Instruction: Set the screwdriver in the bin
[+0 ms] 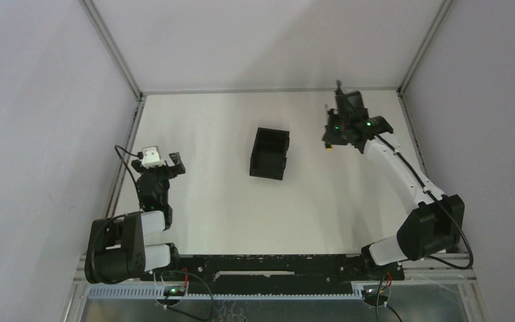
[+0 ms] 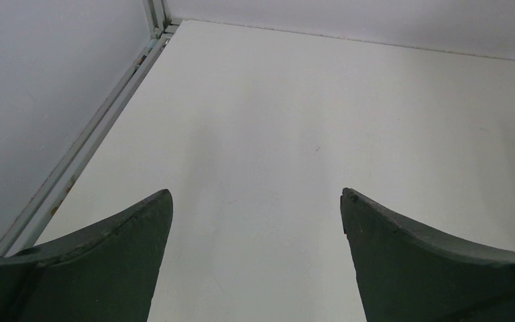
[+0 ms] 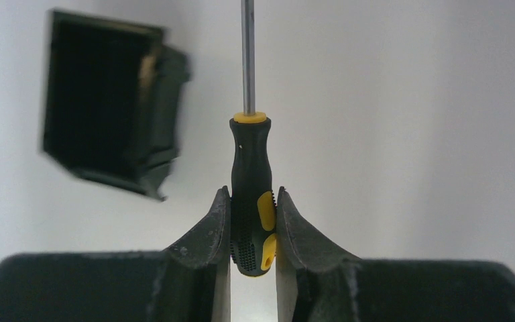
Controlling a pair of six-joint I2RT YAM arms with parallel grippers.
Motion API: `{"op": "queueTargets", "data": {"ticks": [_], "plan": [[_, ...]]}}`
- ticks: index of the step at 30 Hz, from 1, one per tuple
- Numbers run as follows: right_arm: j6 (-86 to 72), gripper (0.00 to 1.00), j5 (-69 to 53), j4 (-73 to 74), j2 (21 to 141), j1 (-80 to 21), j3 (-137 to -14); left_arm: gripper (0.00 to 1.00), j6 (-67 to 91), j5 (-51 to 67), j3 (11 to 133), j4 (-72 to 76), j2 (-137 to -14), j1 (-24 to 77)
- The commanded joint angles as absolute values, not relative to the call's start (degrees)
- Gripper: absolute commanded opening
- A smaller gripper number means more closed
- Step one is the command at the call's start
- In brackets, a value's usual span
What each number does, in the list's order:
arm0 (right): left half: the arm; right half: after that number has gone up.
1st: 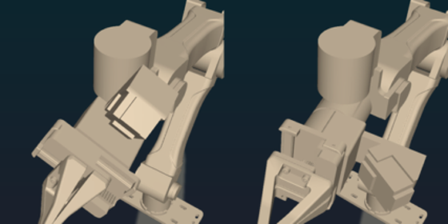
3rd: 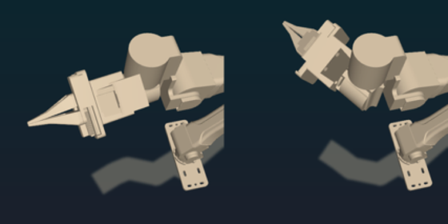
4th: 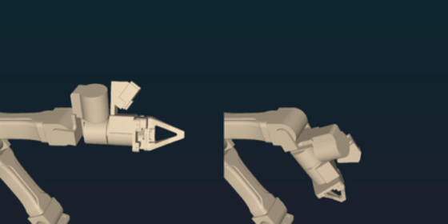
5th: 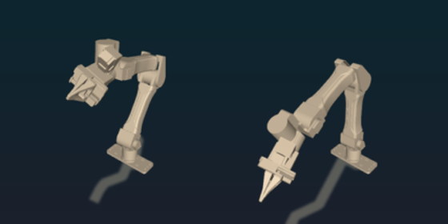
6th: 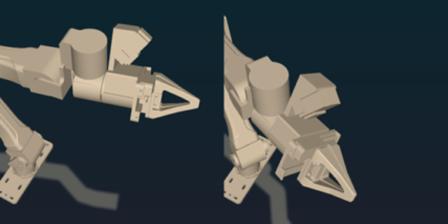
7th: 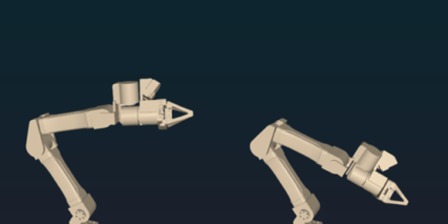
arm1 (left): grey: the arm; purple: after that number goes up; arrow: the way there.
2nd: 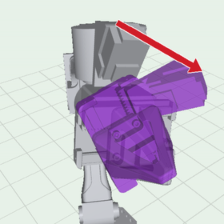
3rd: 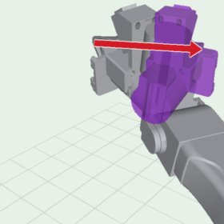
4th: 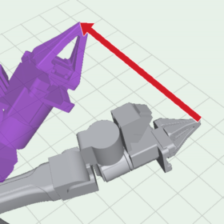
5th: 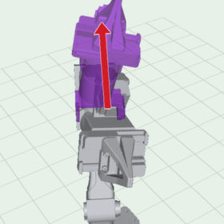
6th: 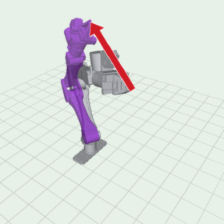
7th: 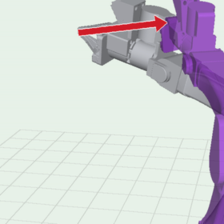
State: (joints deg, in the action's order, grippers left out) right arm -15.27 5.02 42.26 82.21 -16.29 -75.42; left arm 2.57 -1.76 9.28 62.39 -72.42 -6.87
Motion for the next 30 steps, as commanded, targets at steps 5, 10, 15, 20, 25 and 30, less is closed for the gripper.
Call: {"op": "queueTargets", "data": {"ticks": [5,10,15,20,25,30], "plan": [[-20.0,0.14,7.5,46.2,94.8,-33.7,-92.7,1.00,2.1,-2.2,9.5,63.6,-72.1,-6.6],[-21.3,0.18,9.5,45.9,103.8,-38.1,-99.7,1.00,2.1,-2.2,9.5,63.7,-72.0,-6.6],[-24.2,0.20,11.1,43.6,108.9,-40.1,-99.7,1.00,2.1,-2.2,9.5,63.7,-72.1,-6.6],[-24.8,0.25,12.4,38.6,110.5,-40.8,-95.4,1.00,2.0,-2.2,9.5,63.6,-72.1,-6.6],[-23.1,0.30,12.9,35.8,113.1,-40.9,-93.7,1.00,2.1,-2.2,9.5,63.6,-72.1,-6.6],[-22.4,0.34,12.2,33.8,116.4,-40.8,-93.4,1.00,2.1,-2.2,9.4,63.6,-72.1,-6.6]]}}
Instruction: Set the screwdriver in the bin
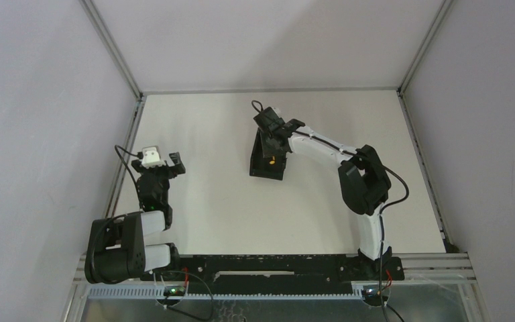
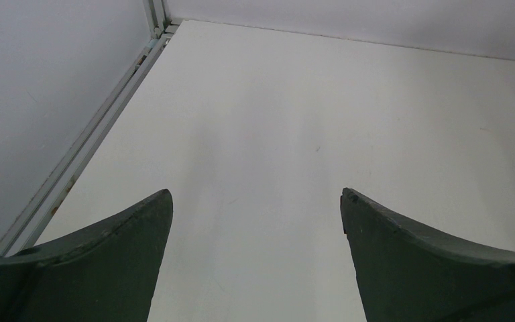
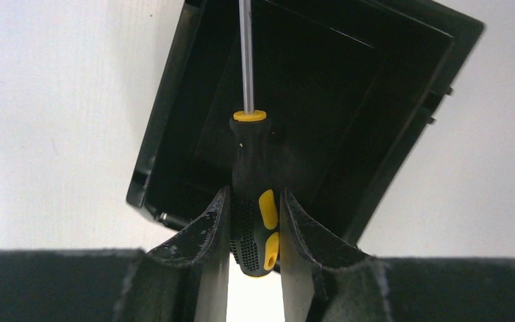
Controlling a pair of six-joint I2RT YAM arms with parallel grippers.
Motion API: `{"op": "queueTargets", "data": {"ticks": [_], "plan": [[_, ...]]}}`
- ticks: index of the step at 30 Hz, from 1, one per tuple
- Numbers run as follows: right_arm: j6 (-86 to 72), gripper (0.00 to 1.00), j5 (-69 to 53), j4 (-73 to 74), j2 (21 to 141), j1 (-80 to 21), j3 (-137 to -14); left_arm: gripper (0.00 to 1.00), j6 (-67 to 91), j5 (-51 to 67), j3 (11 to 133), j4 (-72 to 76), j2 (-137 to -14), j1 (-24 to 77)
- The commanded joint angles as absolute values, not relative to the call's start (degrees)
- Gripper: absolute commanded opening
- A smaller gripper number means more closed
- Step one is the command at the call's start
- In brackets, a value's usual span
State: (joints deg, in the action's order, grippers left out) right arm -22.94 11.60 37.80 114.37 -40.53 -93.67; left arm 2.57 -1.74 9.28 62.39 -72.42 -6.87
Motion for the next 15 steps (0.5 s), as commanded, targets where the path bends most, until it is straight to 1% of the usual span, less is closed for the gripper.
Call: {"op": "queueTargets", "data": {"ticks": [1,3,6,10,15], "plan": [[-22.3,0.35,12.4,33.4,117.2,-40.8,-93.4,1.00,2.0,-2.2,9.5,63.6,-72.1,-6.6],[-22.3,0.37,13.2,33.2,118.0,-40.9,-93.5,1.00,2.0,-2.2,9.5,63.7,-72.1,-6.6],[-22.3,0.42,14.2,33.0,118.3,-40.8,-93.0,1.00,2.1,-2.2,9.5,63.7,-72.1,-6.7],[-22.8,0.51,14.7,32.2,117.9,-40.9,-91.4,1.00,2.1,-2.2,9.5,63.7,-72.1,-6.6],[-23.0,0.59,14.2,31.5,116.3,-41.1,-90.2,1.00,2.1,-2.2,9.5,63.7,-72.1,-6.6]]}}
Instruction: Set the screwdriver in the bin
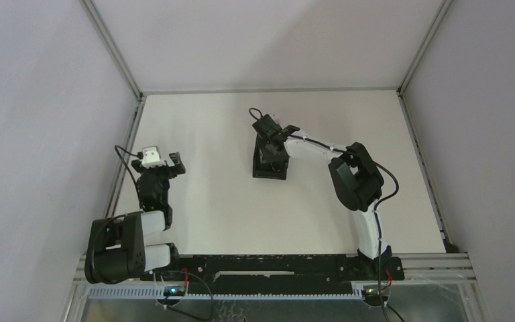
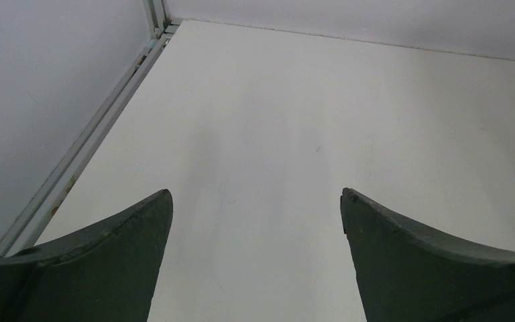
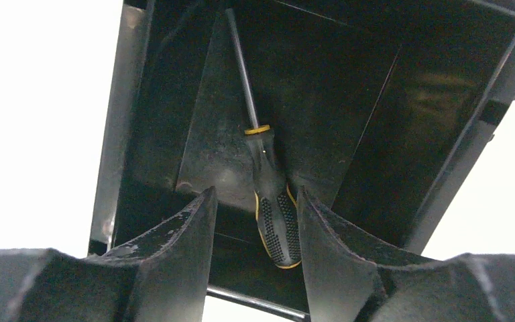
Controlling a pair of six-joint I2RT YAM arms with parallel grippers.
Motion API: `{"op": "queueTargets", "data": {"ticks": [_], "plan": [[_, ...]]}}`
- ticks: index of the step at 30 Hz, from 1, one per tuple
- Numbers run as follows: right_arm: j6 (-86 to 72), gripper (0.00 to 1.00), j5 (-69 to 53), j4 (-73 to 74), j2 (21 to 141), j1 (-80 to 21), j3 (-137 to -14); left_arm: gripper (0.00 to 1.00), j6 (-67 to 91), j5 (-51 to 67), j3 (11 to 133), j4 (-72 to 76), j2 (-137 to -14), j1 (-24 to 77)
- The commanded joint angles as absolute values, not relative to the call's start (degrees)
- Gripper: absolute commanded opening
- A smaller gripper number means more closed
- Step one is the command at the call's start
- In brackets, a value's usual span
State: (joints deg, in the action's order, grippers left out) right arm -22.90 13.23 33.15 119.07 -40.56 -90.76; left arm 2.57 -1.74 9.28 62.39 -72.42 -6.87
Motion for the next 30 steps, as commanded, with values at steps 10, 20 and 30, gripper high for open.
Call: {"op": "queueTargets", "data": {"ticks": [10,20,30], "plan": [[-20.2,0.83,16.4,33.7,104.6,-42.0,-93.1,1.00,2.1,-2.2,9.5,63.7,-72.1,-6.6],[-17.6,1.00,18.8,33.3,85.6,-31.3,-77.6,1.00,2.0,-2.2,9.5,63.7,-72.1,-6.6],[-16.1,1.00,6.1,27.8,72.3,-6.2,-62.4,1.00,2.1,-2.2,9.5,63.7,-72.1,-6.6]]}}
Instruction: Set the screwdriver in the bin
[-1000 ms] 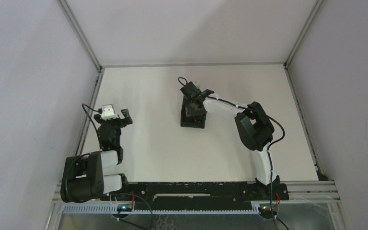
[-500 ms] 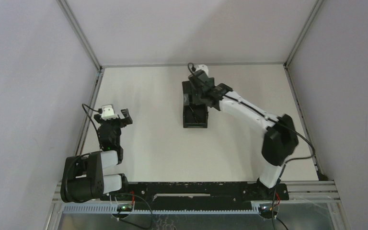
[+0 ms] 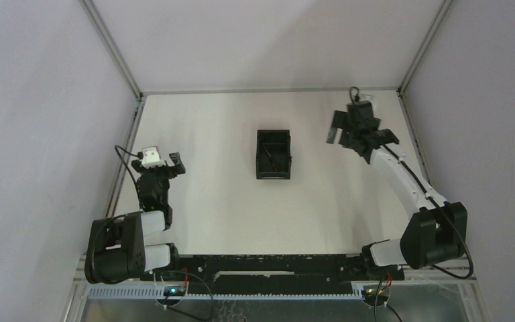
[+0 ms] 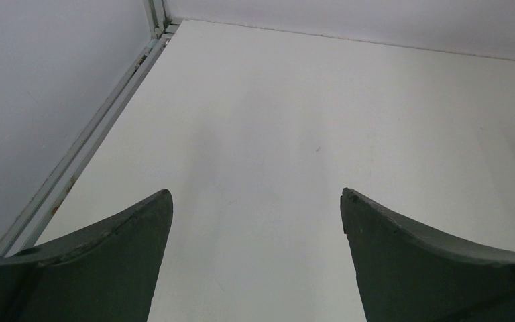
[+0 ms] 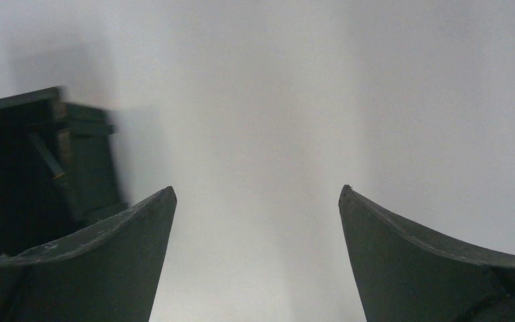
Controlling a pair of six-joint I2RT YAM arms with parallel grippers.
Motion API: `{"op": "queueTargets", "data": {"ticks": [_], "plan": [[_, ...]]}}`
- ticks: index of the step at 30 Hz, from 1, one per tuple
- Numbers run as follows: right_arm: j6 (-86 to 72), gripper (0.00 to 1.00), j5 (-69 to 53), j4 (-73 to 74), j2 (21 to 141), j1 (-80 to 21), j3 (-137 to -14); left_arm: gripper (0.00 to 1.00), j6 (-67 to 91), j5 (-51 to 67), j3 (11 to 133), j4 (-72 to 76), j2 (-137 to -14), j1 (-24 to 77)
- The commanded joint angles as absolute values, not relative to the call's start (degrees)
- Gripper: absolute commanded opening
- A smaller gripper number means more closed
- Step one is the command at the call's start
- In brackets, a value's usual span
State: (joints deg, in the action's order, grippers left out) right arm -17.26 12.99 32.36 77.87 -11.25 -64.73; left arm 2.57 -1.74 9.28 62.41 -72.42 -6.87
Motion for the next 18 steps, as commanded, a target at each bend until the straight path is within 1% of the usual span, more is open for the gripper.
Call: {"op": "queueTargets", "data": {"ticks": [1,3,9,18], "plan": [[-15.9,1.00,4.9,27.0,71.3,-4.9,-61.4,1.00,2.1,-2.2,9.5,63.7,-72.1,-6.6],[-15.3,1.00,4.4,26.3,69.8,-3.2,-60.3,1.00,2.1,-2.2,9.5,63.6,-72.1,-6.6],[-15.5,1.00,10.6,26.6,68.3,-2.7,-59.1,1.00,2.1,-2.2,9.4,63.7,-72.1,-6.6],[-15.1,1.00,10.4,25.8,67.6,-2.8,-57.9,1.00,2.1,-2.2,9.5,63.7,-72.1,-6.6]]}}
